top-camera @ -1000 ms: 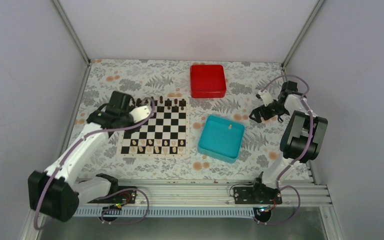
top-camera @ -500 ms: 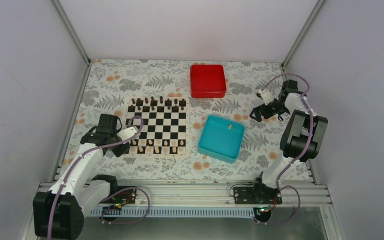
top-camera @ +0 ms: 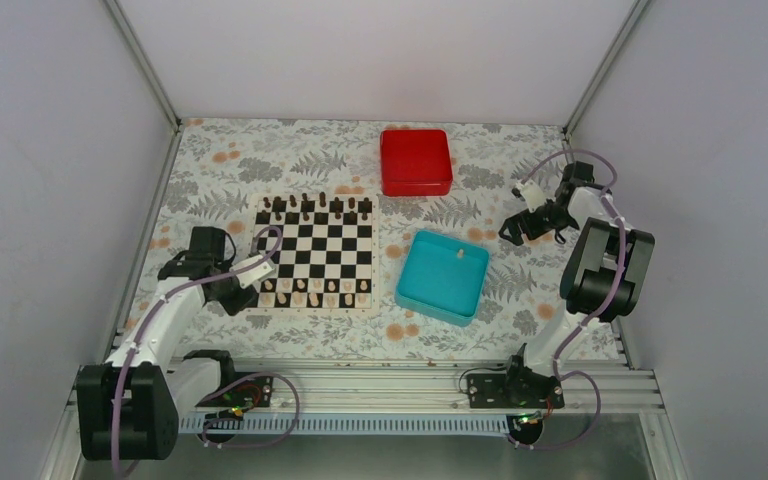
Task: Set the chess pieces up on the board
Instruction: Place the chess piece on the chessboard.
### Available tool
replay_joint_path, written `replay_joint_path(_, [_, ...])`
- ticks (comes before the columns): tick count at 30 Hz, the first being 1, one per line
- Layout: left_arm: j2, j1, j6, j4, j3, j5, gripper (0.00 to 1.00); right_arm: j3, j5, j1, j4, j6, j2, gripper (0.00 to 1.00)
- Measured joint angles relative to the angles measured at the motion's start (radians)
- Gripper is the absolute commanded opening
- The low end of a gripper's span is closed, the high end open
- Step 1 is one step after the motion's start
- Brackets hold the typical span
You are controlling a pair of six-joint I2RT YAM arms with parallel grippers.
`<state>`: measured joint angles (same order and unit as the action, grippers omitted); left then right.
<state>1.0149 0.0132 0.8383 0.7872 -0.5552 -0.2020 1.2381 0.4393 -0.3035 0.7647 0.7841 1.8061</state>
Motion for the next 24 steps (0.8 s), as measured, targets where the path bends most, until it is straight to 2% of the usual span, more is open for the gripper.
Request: replay_joint_path(24, [0.066, 0.044, 0.074, -0.045, 0.039, -0.019, 0.15, -0.011, -0.028, 0.0, -0.002, -0.003, 0.0, 1.0])
